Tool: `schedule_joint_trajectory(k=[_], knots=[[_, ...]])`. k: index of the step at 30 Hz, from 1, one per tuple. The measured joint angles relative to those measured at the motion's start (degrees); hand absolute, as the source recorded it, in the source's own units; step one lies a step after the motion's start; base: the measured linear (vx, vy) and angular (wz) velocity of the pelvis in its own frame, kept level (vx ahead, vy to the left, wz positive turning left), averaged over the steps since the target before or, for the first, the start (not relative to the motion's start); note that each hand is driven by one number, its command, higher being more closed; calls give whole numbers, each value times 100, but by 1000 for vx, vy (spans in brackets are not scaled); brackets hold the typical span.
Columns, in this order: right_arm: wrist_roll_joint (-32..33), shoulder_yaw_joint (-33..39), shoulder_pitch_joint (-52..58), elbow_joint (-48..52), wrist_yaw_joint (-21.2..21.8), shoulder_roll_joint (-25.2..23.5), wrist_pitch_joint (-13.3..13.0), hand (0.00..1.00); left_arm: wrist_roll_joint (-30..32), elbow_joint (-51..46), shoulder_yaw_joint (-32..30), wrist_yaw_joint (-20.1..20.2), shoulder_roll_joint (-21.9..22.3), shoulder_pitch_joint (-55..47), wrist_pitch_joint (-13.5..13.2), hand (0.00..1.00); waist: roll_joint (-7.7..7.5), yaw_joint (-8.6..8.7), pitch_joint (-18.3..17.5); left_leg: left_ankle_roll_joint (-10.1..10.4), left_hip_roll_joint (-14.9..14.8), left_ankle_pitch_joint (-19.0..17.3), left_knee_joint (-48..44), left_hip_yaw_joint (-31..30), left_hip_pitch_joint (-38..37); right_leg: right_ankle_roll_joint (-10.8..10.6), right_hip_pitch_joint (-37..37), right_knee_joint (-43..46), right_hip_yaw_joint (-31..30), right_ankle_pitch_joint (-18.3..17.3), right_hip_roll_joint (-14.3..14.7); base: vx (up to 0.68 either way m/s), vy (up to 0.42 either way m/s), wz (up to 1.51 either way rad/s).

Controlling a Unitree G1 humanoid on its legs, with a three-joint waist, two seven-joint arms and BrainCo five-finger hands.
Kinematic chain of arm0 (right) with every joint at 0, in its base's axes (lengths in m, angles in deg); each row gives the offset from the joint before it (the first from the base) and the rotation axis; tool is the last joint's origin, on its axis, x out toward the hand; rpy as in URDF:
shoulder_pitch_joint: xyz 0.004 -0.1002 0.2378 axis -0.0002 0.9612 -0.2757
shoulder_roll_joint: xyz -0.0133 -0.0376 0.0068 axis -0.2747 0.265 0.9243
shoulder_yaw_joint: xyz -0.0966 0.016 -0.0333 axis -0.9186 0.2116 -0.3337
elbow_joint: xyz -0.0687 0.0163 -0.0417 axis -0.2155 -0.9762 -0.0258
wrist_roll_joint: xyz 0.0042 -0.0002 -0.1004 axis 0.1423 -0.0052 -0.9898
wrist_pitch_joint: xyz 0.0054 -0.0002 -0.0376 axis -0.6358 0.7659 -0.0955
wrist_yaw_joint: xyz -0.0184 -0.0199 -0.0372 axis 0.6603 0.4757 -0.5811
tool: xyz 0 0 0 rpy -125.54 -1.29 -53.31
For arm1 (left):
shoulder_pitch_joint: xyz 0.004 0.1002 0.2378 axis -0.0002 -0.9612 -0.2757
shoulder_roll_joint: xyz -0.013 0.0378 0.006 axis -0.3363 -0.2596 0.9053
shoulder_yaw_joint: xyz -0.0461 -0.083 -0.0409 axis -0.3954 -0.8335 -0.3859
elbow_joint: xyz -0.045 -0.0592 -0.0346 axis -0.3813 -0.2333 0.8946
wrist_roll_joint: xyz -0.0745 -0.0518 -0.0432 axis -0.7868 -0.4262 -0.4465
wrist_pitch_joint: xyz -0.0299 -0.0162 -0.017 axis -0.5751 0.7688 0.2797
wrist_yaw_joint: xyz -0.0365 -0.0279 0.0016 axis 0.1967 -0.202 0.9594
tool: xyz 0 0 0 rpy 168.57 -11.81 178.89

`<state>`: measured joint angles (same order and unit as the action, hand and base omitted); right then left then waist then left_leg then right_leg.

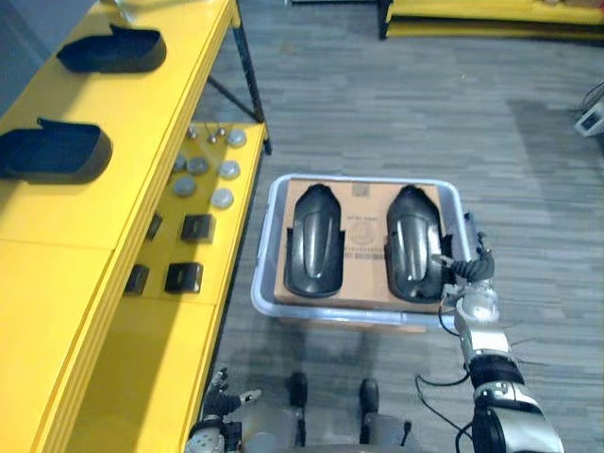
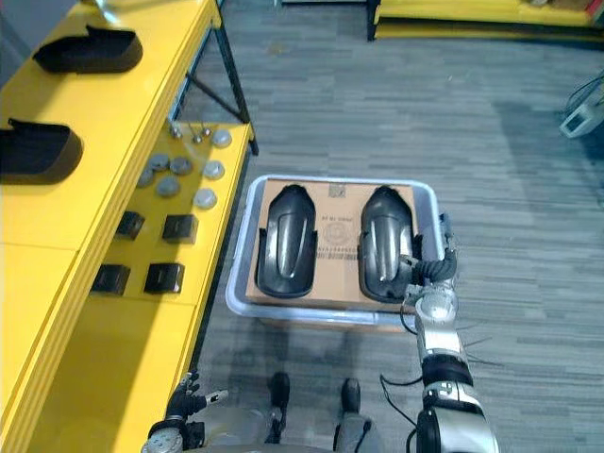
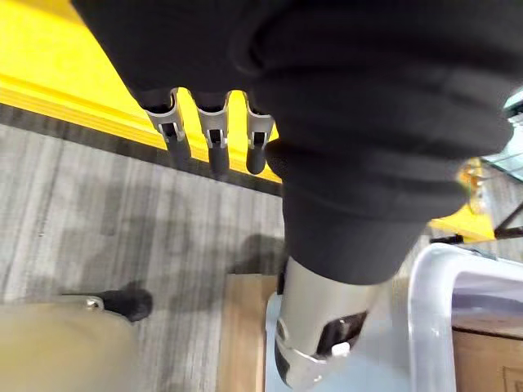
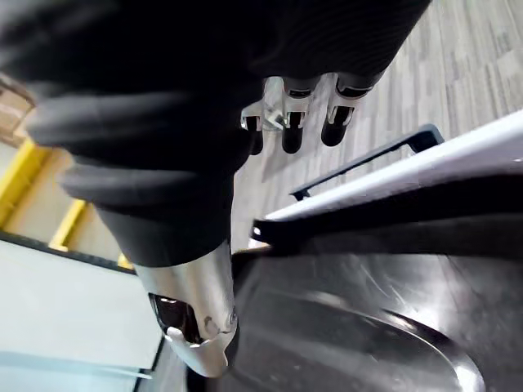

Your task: Walk over and take plastic housings, then place them on the shelf

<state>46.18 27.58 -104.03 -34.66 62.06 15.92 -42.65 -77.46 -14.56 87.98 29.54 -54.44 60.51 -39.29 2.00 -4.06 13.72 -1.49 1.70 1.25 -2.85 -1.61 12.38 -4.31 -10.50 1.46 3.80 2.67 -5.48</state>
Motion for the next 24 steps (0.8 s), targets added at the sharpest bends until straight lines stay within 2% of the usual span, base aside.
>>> schedule_joint_trajectory(k=[4, 5, 14, 18, 24], knots=[[16, -3, -459, -459, -91, 278, 4, 0, -93, -7, 151, -68, 18, 107, -84, 0, 55, 0, 176, -47, 64, 78, -5, -23, 196, -24, -173, -5, 25, 51, -61, -31, 47, 6], [19, 1, -651, -632, -97, 383, 0, 100, -128, -1, 195, -121, 19, 199, -90, 0, 53, 6, 308, -52, 85, 106, 0, -50, 226, -30, -193, -4, 53, 63, -76, -17, 28, 8], [432, 11, -1112, -1194, -299, 716, -84, 100, -234, 41, 539, -274, 27, 481, -97, 0, 39, 15, 457, -26, 114, 187, 101, -105, 307, -12, -298, -7, 92, 74, -61, -1, 12, 3], [543, -64, -1102, -1331, -190, 642, -83, 100, -234, 73, 562, -278, 29, 484, -97, 0, 18, 4, 471, 27, 82, 228, 286, -31, 186, 6, -285, -35, 27, 74, -35, 29, -16, -10], [580, -161, -823, -1053, -192, 515, -71, 100, -234, 90, 556, -280, 21, 484, -98, 0, -38, 5, 503, 3, 48, 251, 499, 52, -129, 47, -110, -51, -65, 49, 1, 53, -11, -8]])
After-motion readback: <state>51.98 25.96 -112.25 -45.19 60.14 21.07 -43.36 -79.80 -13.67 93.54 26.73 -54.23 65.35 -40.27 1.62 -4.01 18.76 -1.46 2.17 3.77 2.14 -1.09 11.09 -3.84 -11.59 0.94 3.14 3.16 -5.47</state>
